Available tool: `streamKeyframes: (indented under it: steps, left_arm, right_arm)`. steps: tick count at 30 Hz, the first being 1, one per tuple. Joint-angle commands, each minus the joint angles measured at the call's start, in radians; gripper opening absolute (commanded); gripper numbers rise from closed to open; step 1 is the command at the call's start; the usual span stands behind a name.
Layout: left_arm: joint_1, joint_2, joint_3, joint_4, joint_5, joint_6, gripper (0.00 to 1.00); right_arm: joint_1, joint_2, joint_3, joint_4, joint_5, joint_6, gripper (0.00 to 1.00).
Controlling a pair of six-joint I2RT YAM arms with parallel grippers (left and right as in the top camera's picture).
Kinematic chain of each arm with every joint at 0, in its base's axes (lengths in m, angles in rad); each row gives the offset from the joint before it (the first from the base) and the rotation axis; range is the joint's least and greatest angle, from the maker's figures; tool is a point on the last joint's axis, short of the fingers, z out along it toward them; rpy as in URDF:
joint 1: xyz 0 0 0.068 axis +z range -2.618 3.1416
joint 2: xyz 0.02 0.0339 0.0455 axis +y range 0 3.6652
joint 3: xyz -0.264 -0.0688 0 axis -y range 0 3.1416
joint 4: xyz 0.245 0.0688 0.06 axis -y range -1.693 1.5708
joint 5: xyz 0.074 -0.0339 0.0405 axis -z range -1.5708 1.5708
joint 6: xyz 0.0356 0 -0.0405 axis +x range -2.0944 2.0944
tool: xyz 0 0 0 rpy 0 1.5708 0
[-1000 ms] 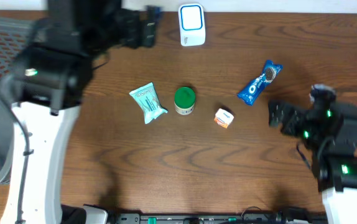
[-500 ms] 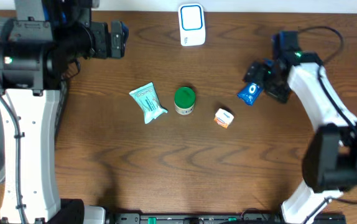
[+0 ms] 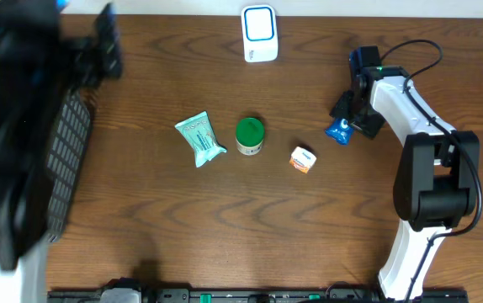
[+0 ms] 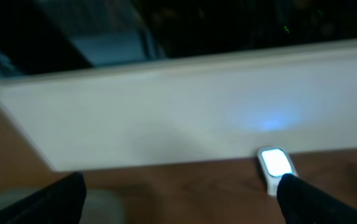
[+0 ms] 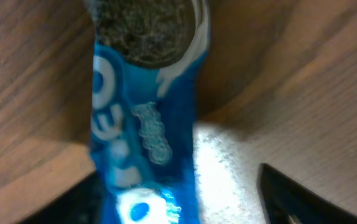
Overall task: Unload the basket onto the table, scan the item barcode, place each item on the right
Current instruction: 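Grasp the Oreo pack with the right gripper as left arm retracts, then move the Oreo pack to the far right table edge and release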
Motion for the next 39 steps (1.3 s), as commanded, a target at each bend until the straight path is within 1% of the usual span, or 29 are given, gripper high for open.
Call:
streamKeyframes:
  steps: [1, 3, 4, 5, 7, 8, 13, 16, 18, 19, 21, 23, 29, 30, 31, 32, 33, 34, 36, 37, 38, 39]
  left_arm:
    - [0.002, -0.085, 0.010, -0.019, -0.100, 0.054, 0.98]
    - [0.002, -0.150, -0.002, -0.021, -0.100, 0.054, 0.98]
    - [0.002, -0.180, -0.013, -0.021, -0.100, 0.054, 0.98]
    - [0.002, -0.225, -0.035, -0.012, -0.100, 0.054, 0.98]
    - [0.002, -0.283, -0.070, 0.009, -0.099, 0.053, 0.98]
    - [0.002, -0.315, -0.089, 0.031, -0.100, 0.054, 0.98]
    - [0.002, -0.391, -0.099, 0.187, -0.150, 0.055, 0.98]
    - [0.002, -0.436, -0.099, 0.173, -0.159, 0.054, 0.98]
    - [0.002, -0.486, -0.102, 0.113, -0.158, 0.054, 0.98]
    - [0.002, -0.507, -0.112, 0.112, -0.158, 0.054, 0.98]
    - [0.002, -0.589, -0.166, 0.133, -0.155, 0.056, 0.98]
    - [0.002, -0.647, -0.218, 0.161, -0.156, 0.066, 0.98]
    - [0.002, -0.768, -0.359, 0.237, -0.156, 0.066, 0.98]
    - [0.002, -0.773, -0.370, 0.231, -0.156, 0.066, 0.98]
    - [0.002, -0.774, -0.374, 0.203, -0.160, 0.065, 0.98]
    - [0.002, -0.771, -0.374, 0.141, -0.163, 0.065, 0.98]
    - [0.002, -0.771, -0.374, 0.090, -0.163, 0.066, 0.98]
    - [0.002, -0.769, -0.375, 0.023, -0.167, 0.067, 0.98]
    - [0.002, -0.768, -0.375, -0.096, -0.201, 0.085, 0.98]
    - [0.002, -0.769, -0.375, -0.154, -0.240, 0.107, 0.98]
    - [0.002, -0.772, -0.375, -0.164, -0.291, 0.106, 0.98]
    - [0.002, -0.775, -0.374, -0.158, -0.318, 0.106, 0.98]
  right_arm:
    - [-0.001, 0.041, 0.014, 0.001, 0.056, 0.009, 0.58]
    - [-0.006, 0.050, 0.014, 0.001, 0.066, 0.008, 0.36]
    - [-0.010, 0.051, 0.014, 0.001, 0.066, 0.008, 0.28]
    - [-0.017, 0.051, 0.014, 0.001, 0.066, 0.008, 0.18]
    - [-0.033, 0.050, 0.016, 0.000, 0.065, -0.007, 0.03]
    - [-0.044, 0.048, 0.018, -0.004, 0.064, -0.019, 0.01]
    - [-0.134, 0.023, 0.077, -0.116, 0.066, -0.103, 0.01]
    - [-0.248, -0.011, 0.137, -0.196, 0.083, -0.167, 0.01]
    - [-0.325, -0.032, 0.159, -0.217, 0.119, -0.186, 0.01]
    - [-0.360, -0.040, 0.165, -0.217, 0.132, -0.203, 0.01]
    - [-0.484, -0.048, 0.172, -0.198, 0.202, -0.225, 0.01]
    - [-0.561, -0.044, 0.169, -0.161, 0.223, -0.250, 0.01]
    - [-0.742, -0.040, 0.162, -0.035, 0.230, -0.333, 0.02]
    - [-0.765, -0.039, 0.162, -0.017, 0.230, -0.333, 0.03]
    - [-0.778, -0.038, 0.162, -0.006, 0.230, -0.333, 0.08]
    - [-0.797, -0.037, 0.162, 0.006, 0.228, -0.332, 0.20]
    - [-0.806, -0.037, 0.162, 0.010, 0.219, -0.332, 0.25]
    - [-0.815, -0.037, 0.162, 0.010, 0.202, -0.332, 0.38]
    - [-0.825, -0.037, 0.164, 0.013, 0.126, -0.332, 0.77]
    - [-0.824, -0.037, 0.168, 0.010, 0.094, -0.332, 0.94]
    - [-0.814, -0.037, 0.178, -0.002, 0.071, -0.332, 0.99]
    - [-0.803, -0.037, 0.188, -0.014, 0.061, -0.332, 0.99]
